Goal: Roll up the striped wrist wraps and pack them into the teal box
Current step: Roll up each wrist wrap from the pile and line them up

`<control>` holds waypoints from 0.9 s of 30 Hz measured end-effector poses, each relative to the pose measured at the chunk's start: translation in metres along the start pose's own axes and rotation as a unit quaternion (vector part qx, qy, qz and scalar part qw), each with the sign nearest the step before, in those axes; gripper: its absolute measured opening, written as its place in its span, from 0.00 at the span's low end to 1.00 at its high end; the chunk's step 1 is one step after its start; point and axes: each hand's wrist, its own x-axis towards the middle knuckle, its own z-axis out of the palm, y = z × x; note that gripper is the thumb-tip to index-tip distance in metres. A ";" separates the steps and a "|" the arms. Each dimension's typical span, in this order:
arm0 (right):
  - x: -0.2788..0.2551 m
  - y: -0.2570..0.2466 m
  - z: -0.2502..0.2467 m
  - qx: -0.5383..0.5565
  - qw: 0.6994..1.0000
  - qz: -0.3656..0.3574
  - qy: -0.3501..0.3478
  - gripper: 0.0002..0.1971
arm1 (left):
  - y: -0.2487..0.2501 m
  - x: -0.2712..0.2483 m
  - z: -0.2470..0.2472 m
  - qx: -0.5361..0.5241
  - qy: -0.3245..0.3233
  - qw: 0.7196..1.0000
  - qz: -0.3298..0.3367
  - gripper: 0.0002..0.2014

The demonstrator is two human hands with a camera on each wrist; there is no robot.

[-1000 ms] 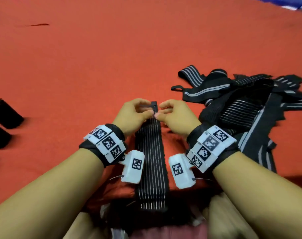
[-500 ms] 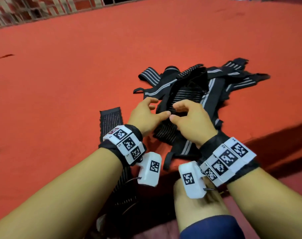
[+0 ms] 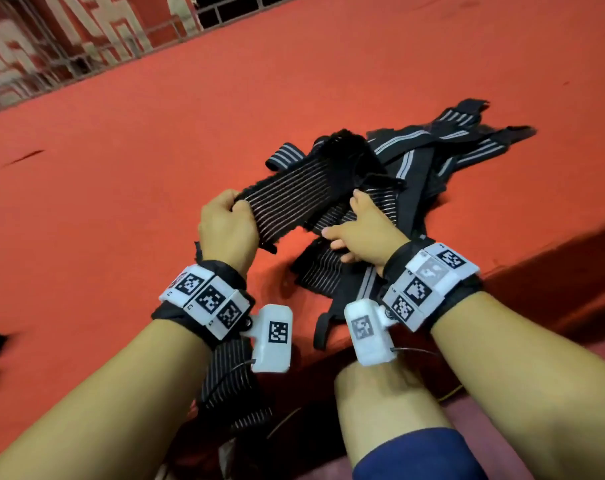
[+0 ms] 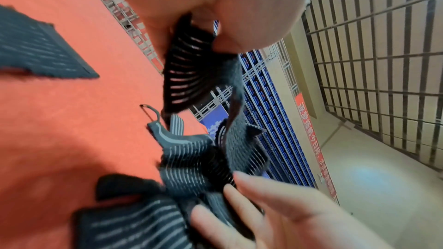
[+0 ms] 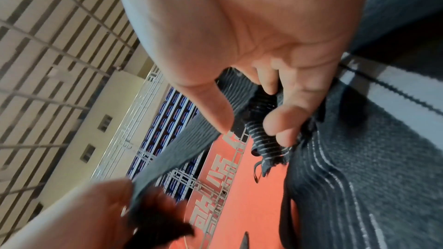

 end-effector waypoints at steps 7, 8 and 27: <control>0.012 -0.004 0.002 0.096 0.994 0.025 0.047 0.56 | 0.005 -0.006 -0.049 -0.028 0.051 0.998 -0.022 0.09; 0.012 -0.004 0.003 0.088 0.994 0.027 0.057 0.55 | 0.004 -0.008 -0.054 -0.027 0.050 0.998 -0.016 0.07; -0.006 -0.032 0.050 0.349 0.932 -0.031 0.090 0.35 | -0.033 -0.044 -0.133 -0.063 -0.040 0.997 0.010 0.13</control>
